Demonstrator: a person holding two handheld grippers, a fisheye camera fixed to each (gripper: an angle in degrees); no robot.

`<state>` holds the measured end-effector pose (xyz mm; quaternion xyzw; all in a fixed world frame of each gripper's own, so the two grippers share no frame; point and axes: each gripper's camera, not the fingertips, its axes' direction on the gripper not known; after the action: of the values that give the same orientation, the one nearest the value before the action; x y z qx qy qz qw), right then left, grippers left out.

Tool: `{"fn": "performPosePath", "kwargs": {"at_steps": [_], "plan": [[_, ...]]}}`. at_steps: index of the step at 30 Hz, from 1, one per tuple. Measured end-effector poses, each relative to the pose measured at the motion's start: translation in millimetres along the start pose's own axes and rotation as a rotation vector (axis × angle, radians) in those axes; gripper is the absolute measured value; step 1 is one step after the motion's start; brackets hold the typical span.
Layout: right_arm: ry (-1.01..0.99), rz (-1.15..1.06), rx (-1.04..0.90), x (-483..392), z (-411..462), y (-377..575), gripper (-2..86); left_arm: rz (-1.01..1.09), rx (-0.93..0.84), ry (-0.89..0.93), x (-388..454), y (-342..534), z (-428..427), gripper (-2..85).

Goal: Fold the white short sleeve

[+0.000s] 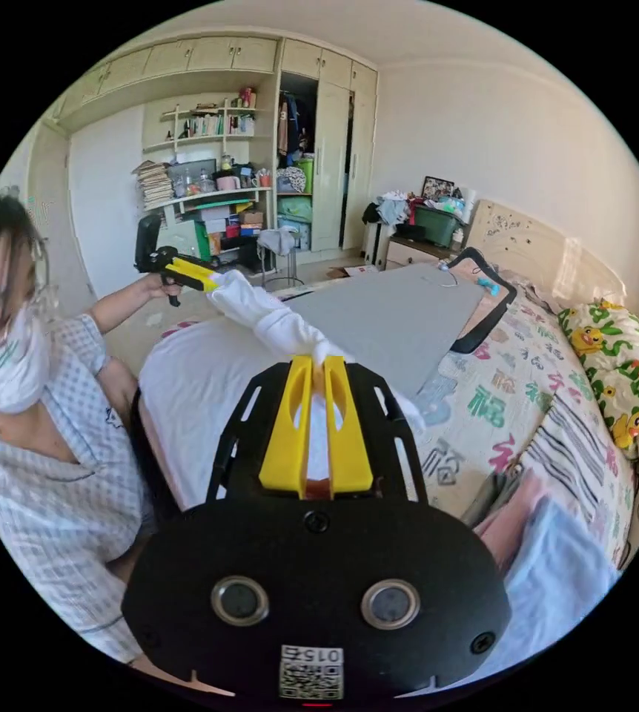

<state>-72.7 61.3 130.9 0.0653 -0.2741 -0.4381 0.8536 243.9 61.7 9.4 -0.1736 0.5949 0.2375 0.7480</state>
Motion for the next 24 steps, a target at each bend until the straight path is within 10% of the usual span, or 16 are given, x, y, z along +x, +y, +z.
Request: {"fn": "performPosePath", "kwargs": {"at_steps": [16, 24], "plan": [[-0.116, -0.144, -0.160, -148, 16, 115, 11.2, 0.196, -0.136, -0.034, 120, 42, 11, 7.6], [0.019, -0.162, -0.220, -181, 16, 160, 0.8, 0.153, -0.079, 0.040, 111, 83, -8, 0.5]]}}
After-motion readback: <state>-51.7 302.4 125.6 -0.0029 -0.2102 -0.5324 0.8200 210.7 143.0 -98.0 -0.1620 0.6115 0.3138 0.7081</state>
